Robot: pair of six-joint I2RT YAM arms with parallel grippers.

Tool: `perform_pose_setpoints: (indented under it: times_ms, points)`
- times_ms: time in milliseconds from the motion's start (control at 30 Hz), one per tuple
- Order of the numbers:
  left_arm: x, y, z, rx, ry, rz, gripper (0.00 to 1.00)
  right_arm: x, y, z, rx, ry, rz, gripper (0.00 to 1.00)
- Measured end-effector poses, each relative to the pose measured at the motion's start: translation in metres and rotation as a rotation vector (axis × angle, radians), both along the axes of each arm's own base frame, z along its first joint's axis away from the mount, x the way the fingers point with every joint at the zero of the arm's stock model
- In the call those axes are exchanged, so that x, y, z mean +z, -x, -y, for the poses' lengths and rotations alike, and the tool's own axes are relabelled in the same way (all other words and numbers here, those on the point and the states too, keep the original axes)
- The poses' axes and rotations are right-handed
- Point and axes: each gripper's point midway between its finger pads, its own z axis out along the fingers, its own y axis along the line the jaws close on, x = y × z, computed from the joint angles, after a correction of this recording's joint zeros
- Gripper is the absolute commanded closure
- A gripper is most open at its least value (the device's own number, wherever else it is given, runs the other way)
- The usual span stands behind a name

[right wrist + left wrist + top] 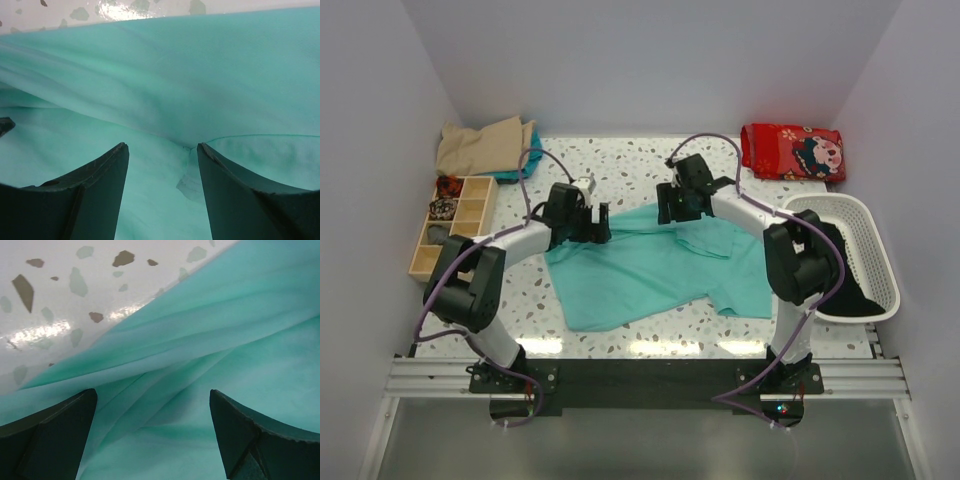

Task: Fold and stack the t-shirts
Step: Fold the flattened tshirt in 1/3 of the way

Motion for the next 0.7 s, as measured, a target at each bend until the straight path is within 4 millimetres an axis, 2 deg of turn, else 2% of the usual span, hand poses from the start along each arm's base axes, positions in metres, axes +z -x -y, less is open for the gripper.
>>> perform_pose_setpoints:
  times_ms: [167, 233, 267, 333, 367, 467, 533, 700]
  points:
    - [-0.011, -0.003, -0.023, 0.070, -0.123, 0.022, 0.00, -0.001, -0.001, 0.004, 0.000, 0.023, 0.007, 0.38]
    - [-0.012, -0.007, -0.026, 0.086, -0.141, 0.035, 0.04, -0.001, -0.001, 0.005, -0.002, 0.030, 0.010, 0.38]
    - [-0.012, -0.009, -0.027, 0.090, -0.144, 0.042, 0.13, -0.002, -0.001, 0.005, -0.001, 0.032, 0.009, 0.38]
    - [-0.015, -0.011, -0.027, 0.092, -0.147, 0.045, 0.22, -0.002, -0.001, 0.006, -0.002, 0.037, 0.009, 0.38]
    - [-0.016, -0.012, -0.027, 0.091, -0.148, 0.044, 0.31, -0.003, -0.001, 0.007, -0.004, 0.040, 0.008, 0.38]
    - [-0.023, -0.011, -0.025, 0.074, -0.148, 0.032, 0.42, -0.004, 0.000, 0.009, -0.009, 0.052, 0.004, 0.38]
    - [-0.026, -0.009, -0.023, 0.060, -0.144, 0.022, 0.45, -0.005, 0.001, 0.012, -0.013, 0.063, 0.000, 0.38]
    - [-0.026, -0.008, -0.017, 0.038, -0.124, 0.024, 0.60, -0.006, 0.003, 0.015, -0.019, 0.079, -0.006, 0.38]
